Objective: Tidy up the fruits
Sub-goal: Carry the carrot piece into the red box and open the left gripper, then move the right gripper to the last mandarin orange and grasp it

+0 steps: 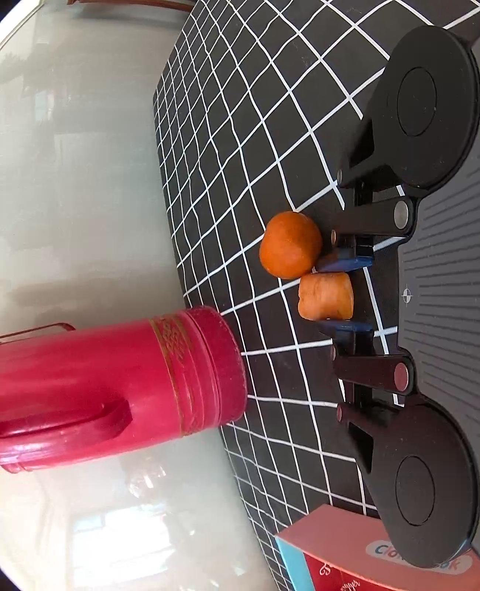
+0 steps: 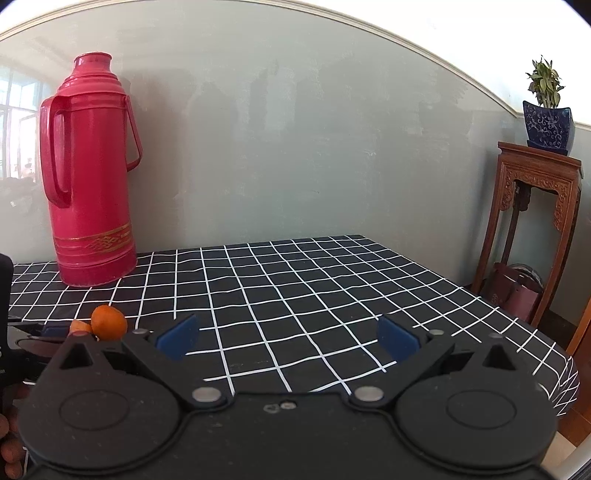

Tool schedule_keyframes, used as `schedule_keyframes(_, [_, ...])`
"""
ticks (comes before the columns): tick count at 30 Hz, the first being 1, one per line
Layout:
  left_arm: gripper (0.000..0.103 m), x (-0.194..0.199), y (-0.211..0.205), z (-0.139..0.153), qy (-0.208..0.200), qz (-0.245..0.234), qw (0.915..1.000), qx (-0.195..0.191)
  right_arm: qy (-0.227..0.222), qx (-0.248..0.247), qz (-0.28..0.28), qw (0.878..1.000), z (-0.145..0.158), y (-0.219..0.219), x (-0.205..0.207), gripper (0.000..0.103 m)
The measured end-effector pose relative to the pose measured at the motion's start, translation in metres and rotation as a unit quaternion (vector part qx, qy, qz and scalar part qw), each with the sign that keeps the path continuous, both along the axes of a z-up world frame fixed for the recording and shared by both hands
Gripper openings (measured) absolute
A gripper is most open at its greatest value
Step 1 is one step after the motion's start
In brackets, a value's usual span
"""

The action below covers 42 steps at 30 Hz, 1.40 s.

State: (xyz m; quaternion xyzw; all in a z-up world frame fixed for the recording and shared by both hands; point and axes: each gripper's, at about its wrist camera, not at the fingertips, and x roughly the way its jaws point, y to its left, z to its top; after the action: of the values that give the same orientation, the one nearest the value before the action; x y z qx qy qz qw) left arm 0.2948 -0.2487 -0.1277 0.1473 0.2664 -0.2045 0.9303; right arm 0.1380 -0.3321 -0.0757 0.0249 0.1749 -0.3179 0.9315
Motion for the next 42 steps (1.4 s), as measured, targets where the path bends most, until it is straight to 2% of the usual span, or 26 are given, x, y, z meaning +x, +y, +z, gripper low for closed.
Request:
schedule_keyframes(12, [0.028, -0.027, 0.027, 0.02, -0.039, 0.019, 0.9991, -0.007, -0.001, -0.008, 0.025, 1.0, 0.003, 0.016, 0.003, 0.097])
schedule_keyframes(22, [0.028, -0.037, 0.104, 0.042, -0.058, 0.105, 0.9926, -0.021, 0.005, -0.03, 0.076, 0.997, 0.003, 0.055, 0.018, 0.097])
schedule_keyframes(29, [0.028, -0.024, 0.167, 0.047, -0.058, 0.188, 0.98, -0.029, 0.004, -0.046, 0.116, 0.992, 0.004, 0.09, 0.029, 0.097])
schedule_keyframes(35, [0.028, -0.009, 0.214, 0.039, -0.033, 0.256, 0.9652, -0.039, 0.005, -0.051, 0.147, 0.988, 0.003, 0.117, 0.04, 0.097])
schedule_keyframes(41, [0.028, -0.005, 0.249, 0.035, -0.003, 0.297, 0.9533, -0.056, 0.004, -0.051, 0.173, 0.984, 0.004, 0.139, 0.048, 0.097])
schedule_keyframes(42, [0.032, -0.005, 0.254, 0.035, 0.002, 0.304, 0.9508, -0.061, 0.004, -0.051, 0.176, 0.983, 0.004, 0.142, 0.049, 0.097])
